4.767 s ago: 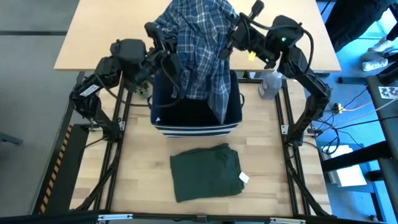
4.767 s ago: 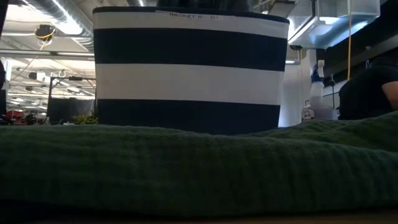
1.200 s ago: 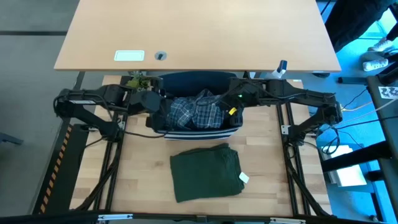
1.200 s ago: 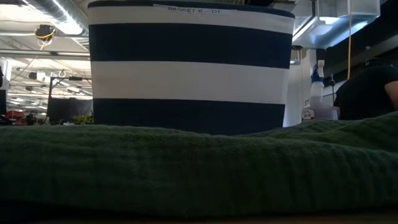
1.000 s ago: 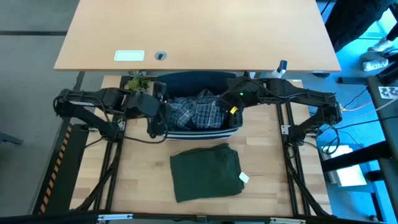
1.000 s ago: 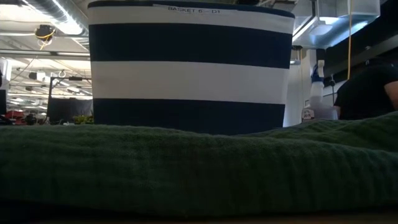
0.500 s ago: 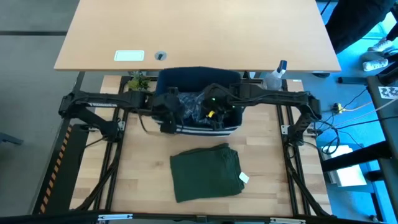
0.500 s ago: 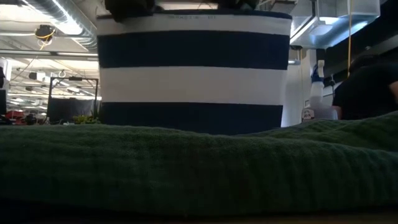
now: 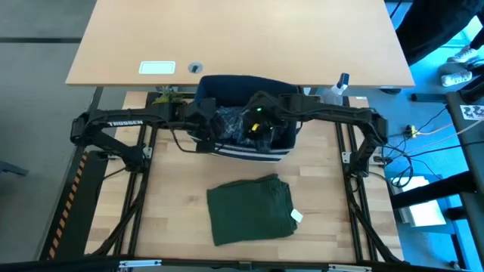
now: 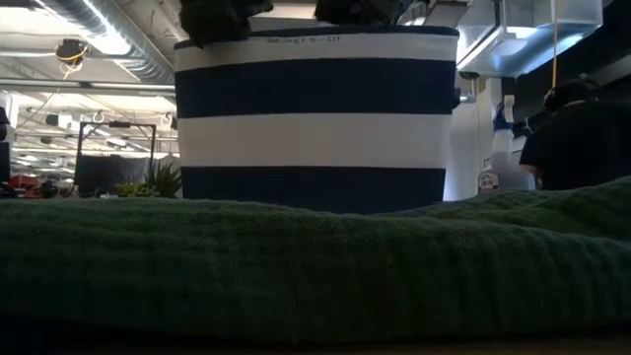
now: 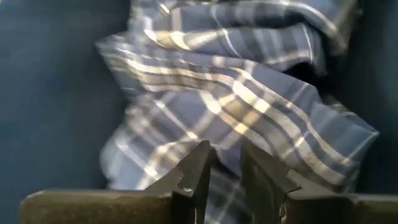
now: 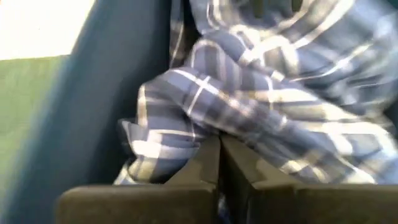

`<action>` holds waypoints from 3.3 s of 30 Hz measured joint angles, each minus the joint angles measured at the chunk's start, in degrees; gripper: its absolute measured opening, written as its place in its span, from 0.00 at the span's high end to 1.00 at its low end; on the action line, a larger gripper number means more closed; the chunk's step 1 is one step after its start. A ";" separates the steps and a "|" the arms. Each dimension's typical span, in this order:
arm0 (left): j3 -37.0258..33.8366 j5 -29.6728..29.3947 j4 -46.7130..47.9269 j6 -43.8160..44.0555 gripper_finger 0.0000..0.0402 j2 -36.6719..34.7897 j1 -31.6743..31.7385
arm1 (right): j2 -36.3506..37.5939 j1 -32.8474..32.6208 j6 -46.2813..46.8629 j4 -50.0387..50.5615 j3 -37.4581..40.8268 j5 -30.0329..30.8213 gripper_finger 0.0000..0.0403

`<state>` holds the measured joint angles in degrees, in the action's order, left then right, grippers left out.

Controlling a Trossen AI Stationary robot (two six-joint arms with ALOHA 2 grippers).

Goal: Fold Laundry from Bin
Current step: Put the blue checkered pants into the laundry bin, then put the green polo shirt into the laundry bin

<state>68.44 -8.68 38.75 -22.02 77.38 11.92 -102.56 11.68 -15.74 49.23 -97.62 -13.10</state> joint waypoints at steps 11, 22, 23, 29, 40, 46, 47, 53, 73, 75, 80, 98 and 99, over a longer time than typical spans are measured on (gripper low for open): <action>11.72 -16.82 3.49 -7.08 0.79 -4.64 -6.58 | 13.87 -0.64 1.84 0.85 -0.01 7.53 0.98; 16.81 -26.60 8.73 -4.38 0.79 -6.74 -22.48 | 22.53 -11.76 2.14 0.39 -0.12 21.29 0.98; 16.81 -27.97 8.87 -4.06 0.79 -6.46 -23.43 | 22.34 -12.09 2.14 0.39 -0.12 22.30 0.97; 16.81 -30.00 8.81 -1.65 0.79 -4.75 -26.26 | 18.47 -10.37 0.28 2.08 -0.14 27.37 0.76; 16.81 -32.49 10.64 5.38 0.79 -0.06 -36.12 | 17.22 -16.15 1.72 6.65 -0.14 36.31 0.75; 16.81 -34.33 10.48 6.81 0.80 4.49 -39.02 | 15.01 -10.16 0.48 4.27 -0.14 34.05 0.97; 16.81 -34.48 10.46 7.24 0.80 5.05 -39.55 | 14.46 -8.34 0.49 4.10 -0.14 31.43 0.98; 16.81 -44.65 11.35 8.29 0.84 5.86 -45.60 | 7.63 0.17 -0.74 4.24 -0.14 19.61 0.99; 16.81 -46.27 12.25 12.84 0.99 3.57 -50.20 | -5.00 3.67 -1.20 4.49 -1.42 12.67 1.00; 16.81 -46.30 12.23 12.74 0.99 3.56 -50.20 | -2.88 3.67 -0.69 5.74 -3.51 12.67 1.00; 16.81 -46.35 12.24 12.65 1.00 3.56 -50.20 | 1.85 2.27 0.09 10.78 -11.09 13.55 1.00; 16.88 -36.04 14.45 20.78 1.00 9.56 -50.68 | 10.45 -29.23 13.27 31.59 -18.63 34.51 0.92; 16.88 -35.49 14.91 20.95 1.00 11.02 -50.72 | 10.47 -31.65 15.07 31.71 -16.62 36.34 0.92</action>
<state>85.32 -44.17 53.67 -1.07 88.40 -38.81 -92.09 -19.97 -0.68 80.94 -114.24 23.23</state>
